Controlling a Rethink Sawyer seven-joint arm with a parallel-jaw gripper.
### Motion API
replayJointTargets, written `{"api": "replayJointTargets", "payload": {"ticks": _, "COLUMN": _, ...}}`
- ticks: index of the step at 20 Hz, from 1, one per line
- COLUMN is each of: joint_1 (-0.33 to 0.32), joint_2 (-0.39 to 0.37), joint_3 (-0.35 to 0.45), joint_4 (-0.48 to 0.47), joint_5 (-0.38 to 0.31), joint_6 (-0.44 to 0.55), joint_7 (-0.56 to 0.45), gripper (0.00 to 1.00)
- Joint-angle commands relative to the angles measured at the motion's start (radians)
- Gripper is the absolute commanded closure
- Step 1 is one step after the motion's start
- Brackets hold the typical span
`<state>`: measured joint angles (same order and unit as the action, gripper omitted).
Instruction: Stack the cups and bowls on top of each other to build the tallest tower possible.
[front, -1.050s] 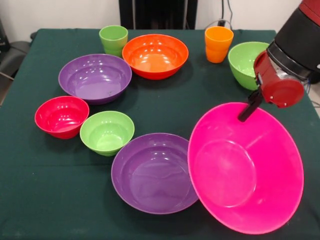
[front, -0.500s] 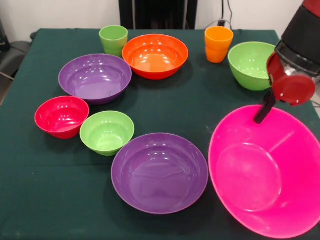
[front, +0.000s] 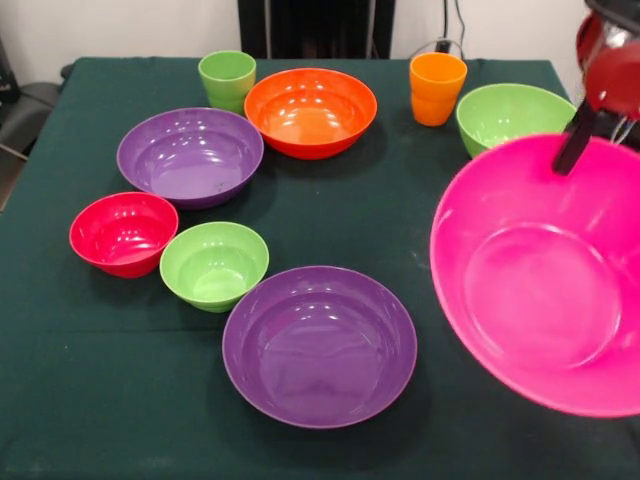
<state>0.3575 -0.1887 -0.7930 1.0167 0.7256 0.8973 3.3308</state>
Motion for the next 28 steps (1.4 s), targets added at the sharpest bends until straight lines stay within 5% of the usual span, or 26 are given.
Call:
{"api": "replayJointTargets", "payload": {"ticks": 1, "joint_1": -0.054, "joint_2": -0.149, "joint_3": 0.225, "joint_4": 0.138, "joint_5": 0.019, "joint_6": 0.072, "joint_7": -0.045, "gripper": 1.0}}
{"api": "replayJointTargets", "payload": {"ticks": 10, "joint_1": -0.066, "joint_2": -0.226, "joint_3": 0.296, "joint_4": 0.22, "joint_5": 0.016, "joint_6": 0.062, "joint_7": -0.058, "gripper": 1.0}}
{"api": "replayJointTargets", "payload": {"ticks": 18, "joint_1": -0.085, "joint_2": -0.222, "joint_3": 0.343, "joint_4": 0.196, "joint_5": -0.002, "joint_6": 0.065, "joint_7": -0.046, "gripper": 1.0}}
{"api": "replayJointTargets", "payload": {"ticks": 28, "joint_1": -0.047, "joint_2": -0.127, "joint_3": 0.267, "joint_4": 0.142, "joint_5": -0.112, "joint_6": 0.014, "joint_7": 0.01, "gripper": 1.0}}
